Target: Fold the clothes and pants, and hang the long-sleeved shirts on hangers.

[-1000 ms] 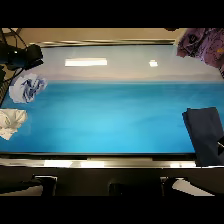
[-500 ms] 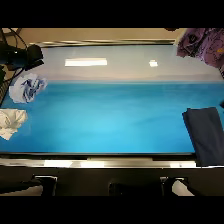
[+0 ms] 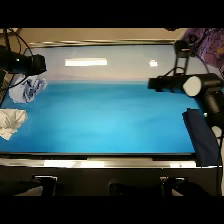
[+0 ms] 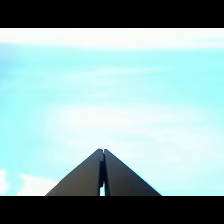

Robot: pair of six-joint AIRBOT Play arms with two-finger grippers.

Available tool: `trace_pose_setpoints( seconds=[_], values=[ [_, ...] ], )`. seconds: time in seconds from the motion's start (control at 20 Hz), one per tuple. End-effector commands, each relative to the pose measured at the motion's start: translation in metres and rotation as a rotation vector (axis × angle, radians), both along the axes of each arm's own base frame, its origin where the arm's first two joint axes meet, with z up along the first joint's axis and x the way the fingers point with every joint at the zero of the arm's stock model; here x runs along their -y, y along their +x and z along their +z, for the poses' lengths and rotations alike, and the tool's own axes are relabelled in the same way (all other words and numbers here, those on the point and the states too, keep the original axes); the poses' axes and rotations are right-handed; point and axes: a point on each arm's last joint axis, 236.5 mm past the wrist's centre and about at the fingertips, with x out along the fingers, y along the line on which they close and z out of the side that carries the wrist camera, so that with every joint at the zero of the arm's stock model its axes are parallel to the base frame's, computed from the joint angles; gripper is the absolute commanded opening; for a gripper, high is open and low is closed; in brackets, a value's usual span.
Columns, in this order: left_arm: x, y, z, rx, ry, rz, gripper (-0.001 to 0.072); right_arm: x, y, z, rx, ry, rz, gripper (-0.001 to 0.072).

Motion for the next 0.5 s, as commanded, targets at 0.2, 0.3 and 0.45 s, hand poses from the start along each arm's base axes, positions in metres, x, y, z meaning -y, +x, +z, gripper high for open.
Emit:
trace_pose_setpoints(
  seconds=[0.2,0.3,0.45],
  values=[
    [-0.006,-0.029,0.016,0.142,0.053,-0.020,0.0018,-0.070,-0.026,0.002,0.025,-0.040,0.207,0.0032],
    [-0.009,-0.031,0.017,0.143,0.060,-0.017,0.0018,-0.066,-0.024,0.002,0.032,-0.063,0.205,0.0032],
    [-0.008,-0.030,0.017,0.146,0.058,-0.018,0.0018,-0.066,-0.023,0.002,0.034,-0.062,0.205,0.0032]
  ],
)
